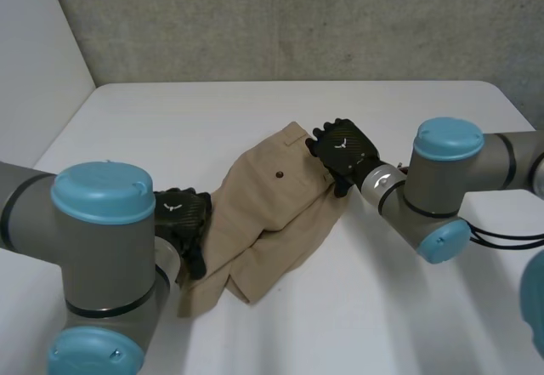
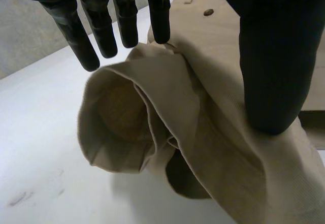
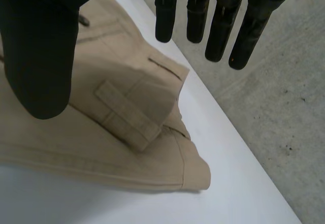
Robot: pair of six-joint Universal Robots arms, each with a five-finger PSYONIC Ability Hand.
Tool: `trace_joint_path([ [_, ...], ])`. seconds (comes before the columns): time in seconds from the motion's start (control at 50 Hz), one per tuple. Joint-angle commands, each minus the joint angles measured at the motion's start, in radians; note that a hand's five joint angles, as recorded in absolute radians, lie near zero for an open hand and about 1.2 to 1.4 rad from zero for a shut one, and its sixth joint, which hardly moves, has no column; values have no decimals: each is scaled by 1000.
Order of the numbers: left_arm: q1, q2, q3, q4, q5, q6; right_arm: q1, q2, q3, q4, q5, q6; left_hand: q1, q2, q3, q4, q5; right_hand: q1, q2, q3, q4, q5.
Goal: Fold the shorts.
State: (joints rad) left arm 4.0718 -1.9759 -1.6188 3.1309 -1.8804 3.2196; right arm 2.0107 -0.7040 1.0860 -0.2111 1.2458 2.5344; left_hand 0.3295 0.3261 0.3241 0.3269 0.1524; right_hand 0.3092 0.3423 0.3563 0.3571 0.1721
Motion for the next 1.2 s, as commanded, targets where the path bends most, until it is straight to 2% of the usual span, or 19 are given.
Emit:
trace_joint_path([
  [0.02,1,-70,42,32,1,0,-1,89,-72,-56,15,-3,247,251,253,250,250,269,235,221,221,231],
  [0.1,-1,-81,54,40,3,0,-1,118,-89,-97,17,-3,505,509,511,508,508,351,318,304,303,314],
  [0.24,-1,-80,57,41,6,2,-1,135,-98,-126,17,-3,805,809,811,808,808,386,353,339,338,349],
  [0.34,-1,-75,62,43,6,3,-1,83,-100,-122,18,12,1066,1070,1072,1069,1069,386,353,339,338,349],
  [0.44,2,-67,82,43,4,5,-1,46,-92,-103,6,12,1067,1070,1072,1069,1069,386,353,339,338,349],
  [0.8,1,17,122,43,6,6,-1,189,-170,-88,-5,10,1067,1070,1072,1069,1069,395,362,348,347,358],
  [0.86,2,17,126,44,6,6,-1,196,-190,-88,-5,12,1067,1070,1072,1069,1069,500,467,453,453,463],
  [0.9,2,19,132,44,6,5,-1,201,-202,-88,-5,12,1067,1070,1072,1069,1069,673,640,626,625,636],
  [0.94,4,23,135,44,6,5,-1,202,-207,-90,-5,12,1067,1070,1072,1069,1069,972,939,925,924,934],
  [0.96,6,32,142,44,6,5,-1,196,-207,-94,4,12,1067,1070,1072,1069,1069,1086,1053,1039,1038,1048],
  [1.02,7,49,152,46,6,6,-1,175,-201,-99,14,13,1067,1070,1072,1069,1069,1087,1054,1040,1039,1050],
  [1.18,15,100,227,44,7,6,-4,-73,-81,-97,83,44,1067,1070,1072,1069,1069,1087,1054,1040,1039,1050],
  [1.2,16,112,246,44,7,6,-10,-141,-52,-91,92,62,1067,1070,1072,1069,1069,1087,1054,1040,1039,1050],
])
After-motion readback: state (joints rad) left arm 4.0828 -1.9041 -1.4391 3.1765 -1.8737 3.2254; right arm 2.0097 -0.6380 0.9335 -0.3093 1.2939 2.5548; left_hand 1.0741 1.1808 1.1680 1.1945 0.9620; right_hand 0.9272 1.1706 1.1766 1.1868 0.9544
